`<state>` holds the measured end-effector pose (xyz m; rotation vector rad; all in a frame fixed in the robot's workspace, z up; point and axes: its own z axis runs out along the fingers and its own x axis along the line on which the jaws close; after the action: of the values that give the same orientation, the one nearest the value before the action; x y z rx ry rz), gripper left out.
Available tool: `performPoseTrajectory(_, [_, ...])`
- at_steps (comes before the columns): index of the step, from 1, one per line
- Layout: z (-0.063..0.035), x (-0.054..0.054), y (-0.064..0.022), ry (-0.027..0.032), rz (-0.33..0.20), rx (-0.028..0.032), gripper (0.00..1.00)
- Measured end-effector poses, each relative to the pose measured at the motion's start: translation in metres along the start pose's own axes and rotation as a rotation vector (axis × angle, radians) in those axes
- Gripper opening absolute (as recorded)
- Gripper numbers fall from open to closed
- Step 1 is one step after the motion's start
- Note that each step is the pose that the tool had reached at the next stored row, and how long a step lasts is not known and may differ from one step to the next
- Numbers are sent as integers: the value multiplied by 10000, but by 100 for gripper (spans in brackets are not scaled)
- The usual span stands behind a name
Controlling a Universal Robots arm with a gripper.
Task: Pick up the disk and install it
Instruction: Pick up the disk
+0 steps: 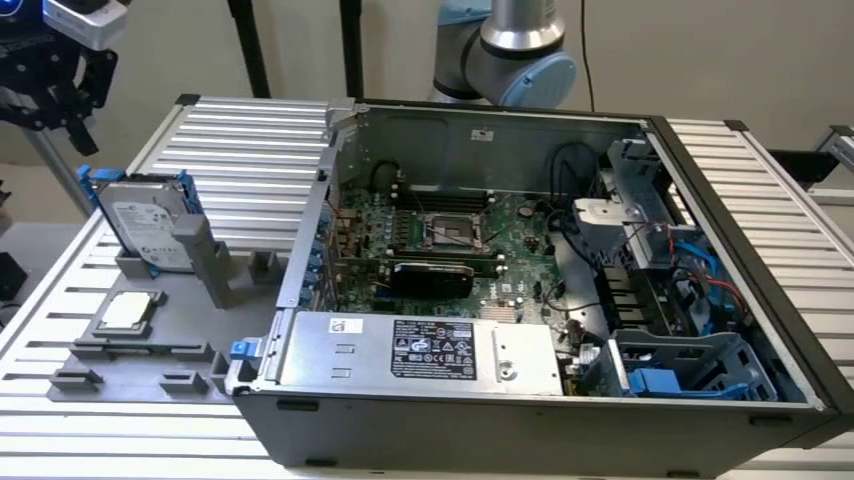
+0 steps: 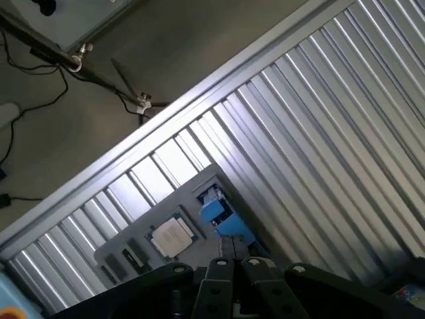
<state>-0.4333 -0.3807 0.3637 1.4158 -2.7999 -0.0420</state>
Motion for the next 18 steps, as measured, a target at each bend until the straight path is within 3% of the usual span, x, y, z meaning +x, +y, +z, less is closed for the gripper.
performPoseTrajectory(18, [26,-1,-3,64,-3215,-4,0])
